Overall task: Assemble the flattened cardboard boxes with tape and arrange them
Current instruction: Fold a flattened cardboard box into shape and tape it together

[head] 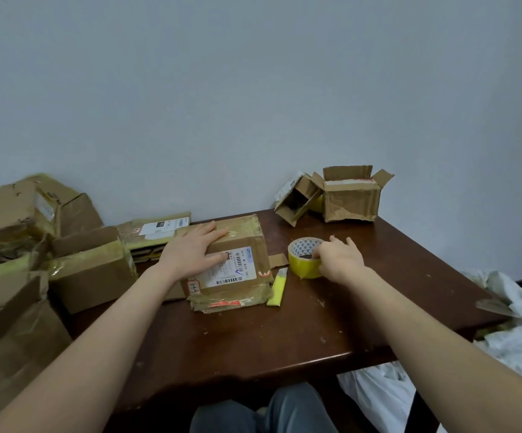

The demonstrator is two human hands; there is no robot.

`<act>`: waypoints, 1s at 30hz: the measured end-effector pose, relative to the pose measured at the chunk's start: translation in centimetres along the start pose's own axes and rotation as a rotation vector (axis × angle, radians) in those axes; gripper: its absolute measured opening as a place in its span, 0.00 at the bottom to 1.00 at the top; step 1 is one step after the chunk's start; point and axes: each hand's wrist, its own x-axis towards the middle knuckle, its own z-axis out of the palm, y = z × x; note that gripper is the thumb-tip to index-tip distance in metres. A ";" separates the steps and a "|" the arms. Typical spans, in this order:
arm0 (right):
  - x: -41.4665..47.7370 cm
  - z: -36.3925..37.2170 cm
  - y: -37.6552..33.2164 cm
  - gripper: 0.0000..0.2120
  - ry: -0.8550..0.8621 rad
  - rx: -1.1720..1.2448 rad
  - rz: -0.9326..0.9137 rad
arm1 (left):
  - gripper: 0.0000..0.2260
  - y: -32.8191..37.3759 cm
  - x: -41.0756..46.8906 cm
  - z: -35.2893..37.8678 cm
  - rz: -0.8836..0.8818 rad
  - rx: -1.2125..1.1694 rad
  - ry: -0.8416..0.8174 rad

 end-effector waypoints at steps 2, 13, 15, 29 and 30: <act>0.1 -0.8 -0.2 0.17 0.099 0.089 -0.041 | 0.29 0.0 -0.2 -0.1 -0.012 0.003 -0.004; 2.7 -11.5 -11.6 0.15 0.158 0.857 -0.458 | 0.30 -1.3 0.2 -0.6 -0.104 -0.460 0.027; 3.9 -11.1 -13.3 0.15 0.123 0.804 -0.473 | 0.22 -2.2 0.6 -1.3 -0.238 -1.067 0.104; 6.5 -9.4 -13.9 0.21 -0.048 0.768 -0.536 | 0.13 -3.5 2.2 -1.3 -0.579 -1.469 0.536; 6.6 -9.1 -13.6 0.23 -0.044 0.802 -0.523 | 0.13 -3.6 2.2 -1.0 -0.589 -1.416 0.562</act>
